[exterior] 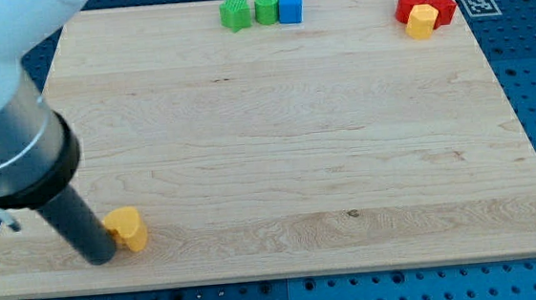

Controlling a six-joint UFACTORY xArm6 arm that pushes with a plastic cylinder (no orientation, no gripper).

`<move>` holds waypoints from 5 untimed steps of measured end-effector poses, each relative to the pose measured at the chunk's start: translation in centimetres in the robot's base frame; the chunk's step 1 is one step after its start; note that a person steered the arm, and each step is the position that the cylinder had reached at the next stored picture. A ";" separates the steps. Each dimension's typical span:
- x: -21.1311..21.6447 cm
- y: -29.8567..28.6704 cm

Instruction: Push the yellow heart diagonally towards up

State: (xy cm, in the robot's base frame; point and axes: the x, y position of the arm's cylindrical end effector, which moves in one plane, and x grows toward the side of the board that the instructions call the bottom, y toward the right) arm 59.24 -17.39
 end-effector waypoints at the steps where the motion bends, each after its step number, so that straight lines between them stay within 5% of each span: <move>1: 0.0 1.7; 5: -0.5 2.2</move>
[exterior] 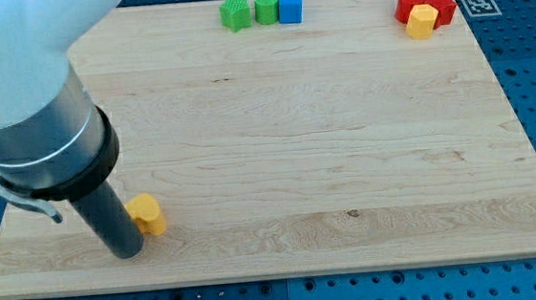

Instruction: Push the yellow heart diagonally towards up

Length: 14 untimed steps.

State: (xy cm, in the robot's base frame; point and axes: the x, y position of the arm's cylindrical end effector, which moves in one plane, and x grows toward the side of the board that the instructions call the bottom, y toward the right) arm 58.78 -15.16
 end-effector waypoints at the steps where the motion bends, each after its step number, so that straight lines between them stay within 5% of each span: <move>1: -0.2 0.7; 7: -1.7 0.0; 13: -6.6 9.1; 14: -6.6 5.7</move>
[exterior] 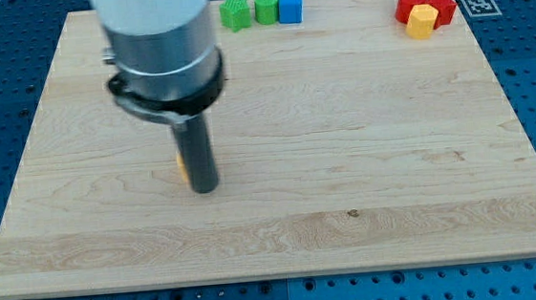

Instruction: Push the yellow heart diagonally towards up

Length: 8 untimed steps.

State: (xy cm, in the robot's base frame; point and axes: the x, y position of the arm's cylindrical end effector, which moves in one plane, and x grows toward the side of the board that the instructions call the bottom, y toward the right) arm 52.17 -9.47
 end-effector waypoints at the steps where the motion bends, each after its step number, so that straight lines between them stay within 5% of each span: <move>1: 0.0 -3.4; 8: -2.6 -2.5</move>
